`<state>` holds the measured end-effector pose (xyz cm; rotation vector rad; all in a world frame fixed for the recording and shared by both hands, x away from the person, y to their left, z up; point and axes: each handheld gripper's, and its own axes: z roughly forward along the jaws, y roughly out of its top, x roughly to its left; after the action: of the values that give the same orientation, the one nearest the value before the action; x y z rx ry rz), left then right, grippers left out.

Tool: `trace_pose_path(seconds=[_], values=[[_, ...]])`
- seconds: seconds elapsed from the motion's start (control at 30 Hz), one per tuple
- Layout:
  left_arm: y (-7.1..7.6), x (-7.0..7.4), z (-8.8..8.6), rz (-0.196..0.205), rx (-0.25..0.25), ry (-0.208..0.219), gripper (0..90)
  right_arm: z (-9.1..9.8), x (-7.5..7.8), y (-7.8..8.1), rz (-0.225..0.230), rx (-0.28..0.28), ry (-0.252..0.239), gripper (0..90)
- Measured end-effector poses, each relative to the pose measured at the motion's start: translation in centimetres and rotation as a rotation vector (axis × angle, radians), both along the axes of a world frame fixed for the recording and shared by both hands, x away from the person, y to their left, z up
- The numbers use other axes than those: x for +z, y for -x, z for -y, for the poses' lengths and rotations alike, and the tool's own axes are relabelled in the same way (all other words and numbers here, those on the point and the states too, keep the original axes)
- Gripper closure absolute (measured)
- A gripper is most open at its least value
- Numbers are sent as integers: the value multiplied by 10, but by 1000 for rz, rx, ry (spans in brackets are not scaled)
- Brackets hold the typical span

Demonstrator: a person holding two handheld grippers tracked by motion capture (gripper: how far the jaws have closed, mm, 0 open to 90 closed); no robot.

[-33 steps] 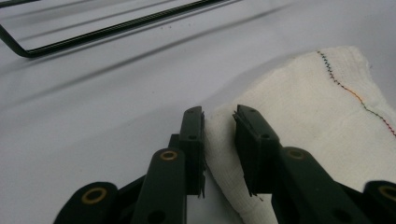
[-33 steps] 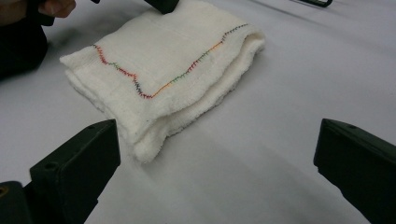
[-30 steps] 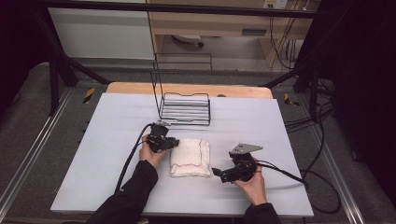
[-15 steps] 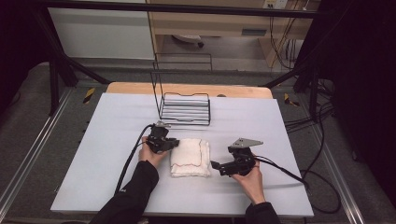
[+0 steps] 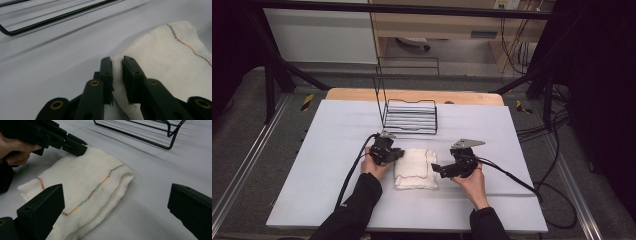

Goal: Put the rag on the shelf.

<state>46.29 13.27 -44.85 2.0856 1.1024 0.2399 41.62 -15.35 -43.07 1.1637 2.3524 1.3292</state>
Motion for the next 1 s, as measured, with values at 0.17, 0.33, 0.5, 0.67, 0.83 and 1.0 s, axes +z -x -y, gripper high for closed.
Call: trace_pose_path(seconds=[0.17,0.33,0.5,0.67,0.83,1.0], values=[[1,0,1,9,-6,-8,780,-9,-3,-13,-6,-17,9,30],[0,0,1,7,-4,-5,781,-13,-3,-21,-9,-43,0,73],[1,0,2,12,-3,-13,779,-12,-4,-35,-22,-93,-36,146],[1,0,1,6,2,-8,775,-19,-10,-46,-35,-87,15,237],[1,0,2,7,4,-11,774,-28,-19,-51,-56,-82,31,328],[2,0,3,14,4,-20,774,-29,-25,-53,-73,-88,52,427]])
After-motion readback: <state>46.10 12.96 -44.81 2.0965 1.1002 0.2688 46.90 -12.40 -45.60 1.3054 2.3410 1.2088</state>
